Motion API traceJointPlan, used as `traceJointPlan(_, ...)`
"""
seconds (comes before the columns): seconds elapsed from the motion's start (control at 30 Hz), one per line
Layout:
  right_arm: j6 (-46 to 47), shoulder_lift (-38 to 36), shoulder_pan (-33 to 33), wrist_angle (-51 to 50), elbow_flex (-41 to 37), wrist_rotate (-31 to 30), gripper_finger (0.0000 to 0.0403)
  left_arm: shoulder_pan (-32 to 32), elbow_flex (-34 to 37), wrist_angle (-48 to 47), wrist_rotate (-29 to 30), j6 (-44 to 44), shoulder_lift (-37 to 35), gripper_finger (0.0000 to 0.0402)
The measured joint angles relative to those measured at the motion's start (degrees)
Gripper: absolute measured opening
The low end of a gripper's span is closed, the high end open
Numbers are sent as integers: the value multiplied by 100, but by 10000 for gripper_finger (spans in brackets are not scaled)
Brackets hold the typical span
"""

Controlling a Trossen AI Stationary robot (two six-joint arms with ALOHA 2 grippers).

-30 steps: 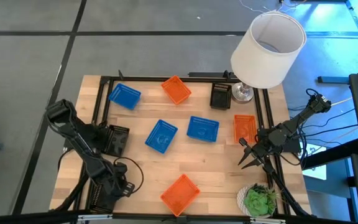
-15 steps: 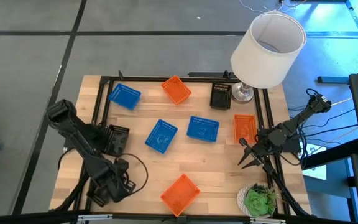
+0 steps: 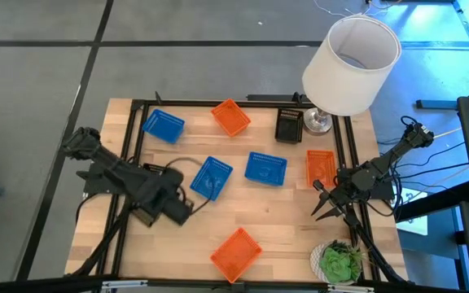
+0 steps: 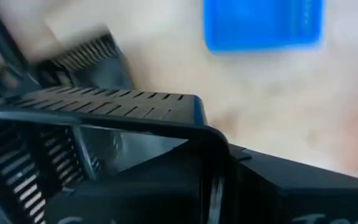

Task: Stack baskets by color
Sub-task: Stack the bottom black bin on the middle black bin

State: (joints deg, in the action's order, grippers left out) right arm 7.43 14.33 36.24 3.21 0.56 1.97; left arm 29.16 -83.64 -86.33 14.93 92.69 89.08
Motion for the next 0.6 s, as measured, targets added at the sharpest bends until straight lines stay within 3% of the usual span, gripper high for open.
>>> traceJointPlan(0.13,111,2,-2,2,0,3,94,-707,105,-2,-8,-778,80,0)
traceJointPlan(0.27,285,2,-1,2,0,5,94,-1171,402,25,-1,-921,85,0)
traceJointPlan(0.6,289,0,1,13,0,8,94,-1427,1544,335,-242,-748,90,0)
